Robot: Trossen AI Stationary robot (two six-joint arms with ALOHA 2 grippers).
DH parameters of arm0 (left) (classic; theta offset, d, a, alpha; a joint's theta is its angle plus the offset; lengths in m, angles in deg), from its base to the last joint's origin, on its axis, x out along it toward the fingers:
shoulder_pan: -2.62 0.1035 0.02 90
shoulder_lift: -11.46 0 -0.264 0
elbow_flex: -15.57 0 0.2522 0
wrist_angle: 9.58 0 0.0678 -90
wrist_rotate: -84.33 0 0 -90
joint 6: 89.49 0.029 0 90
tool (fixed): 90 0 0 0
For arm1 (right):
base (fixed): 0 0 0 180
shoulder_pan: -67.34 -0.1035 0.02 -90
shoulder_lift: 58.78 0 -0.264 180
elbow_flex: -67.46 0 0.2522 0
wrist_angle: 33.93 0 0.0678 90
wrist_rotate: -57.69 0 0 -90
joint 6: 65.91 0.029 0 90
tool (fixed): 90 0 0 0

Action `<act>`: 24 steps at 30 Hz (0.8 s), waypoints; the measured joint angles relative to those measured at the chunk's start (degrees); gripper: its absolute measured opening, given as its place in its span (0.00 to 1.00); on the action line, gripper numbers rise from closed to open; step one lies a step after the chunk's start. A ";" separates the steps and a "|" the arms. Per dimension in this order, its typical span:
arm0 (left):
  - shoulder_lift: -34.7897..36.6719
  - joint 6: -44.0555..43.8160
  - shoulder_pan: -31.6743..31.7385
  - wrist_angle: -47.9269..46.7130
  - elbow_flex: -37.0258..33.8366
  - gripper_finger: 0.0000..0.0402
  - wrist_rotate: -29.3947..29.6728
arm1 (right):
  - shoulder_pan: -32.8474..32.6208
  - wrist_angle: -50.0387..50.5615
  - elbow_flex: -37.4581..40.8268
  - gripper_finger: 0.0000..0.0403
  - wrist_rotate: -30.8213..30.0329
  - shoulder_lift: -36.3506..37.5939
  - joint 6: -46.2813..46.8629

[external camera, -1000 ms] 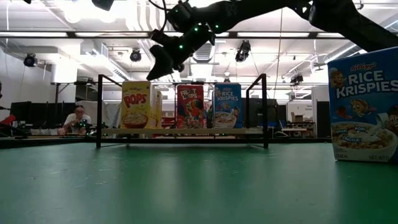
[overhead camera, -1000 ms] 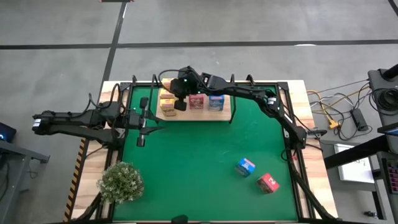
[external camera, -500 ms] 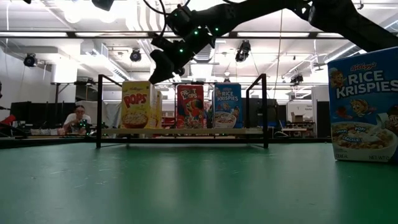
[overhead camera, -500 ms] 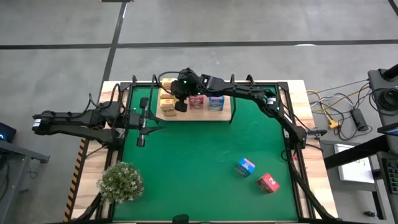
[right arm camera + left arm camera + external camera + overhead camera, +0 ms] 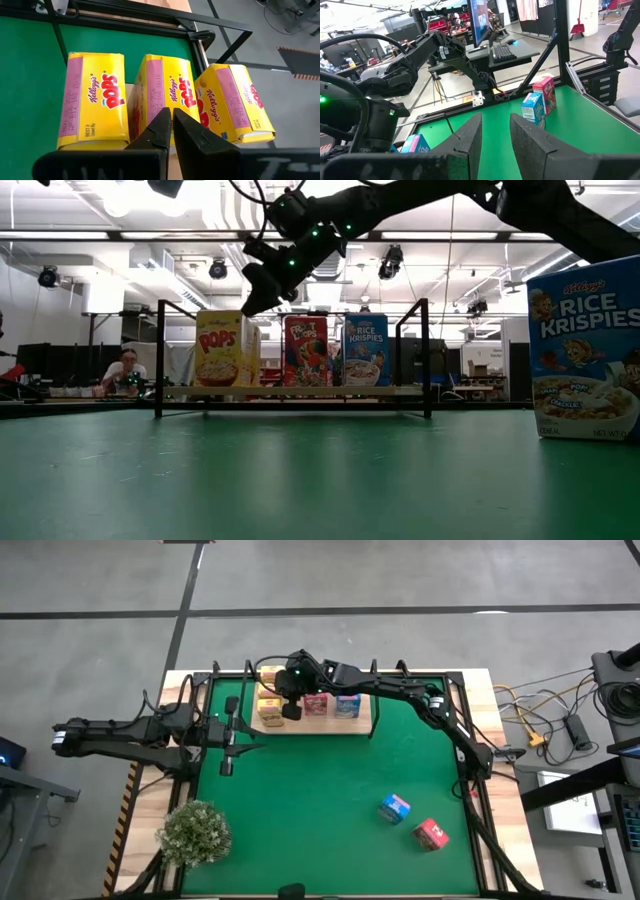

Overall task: Stack cereal on shelf
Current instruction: Adjust the yellow cereal box on the shelf, then put the blue cereal box on the shelf aligned with the other blue cereal boxes

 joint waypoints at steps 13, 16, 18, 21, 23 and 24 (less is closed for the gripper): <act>0.04 0.00 0.00 -0.07 0.00 0.21 0.00 | 0.00 0.41 0.02 0.03 -0.02 0.09 -4.08; 0.23 0.00 0.01 -0.22 0.00 0.21 0.00 | 0.00 0.82 0.09 0.03 -0.02 0.41 -4.10; 0.33 -0.05 -0.01 -0.22 0.00 0.21 0.00 | -0.01 1.06 0.11 0.03 -0.01 0.90 -3.87; 0.39 -0.60 -0.01 -0.20 0.00 0.21 0.00 | -0.45 1.30 0.11 0.03 -0.07 1.98 -3.68; 0.39 -1.58 -0.01 -0.03 0.00 0.21 0.00 | -0.85 1.37 0.11 0.03 0.06 2.86 -3.43; 0.39 -2.53 0.01 0.25 0.00 0.21 0.00 | -1.14 1.42 0.11 0.03 0.07 3.09 -3.41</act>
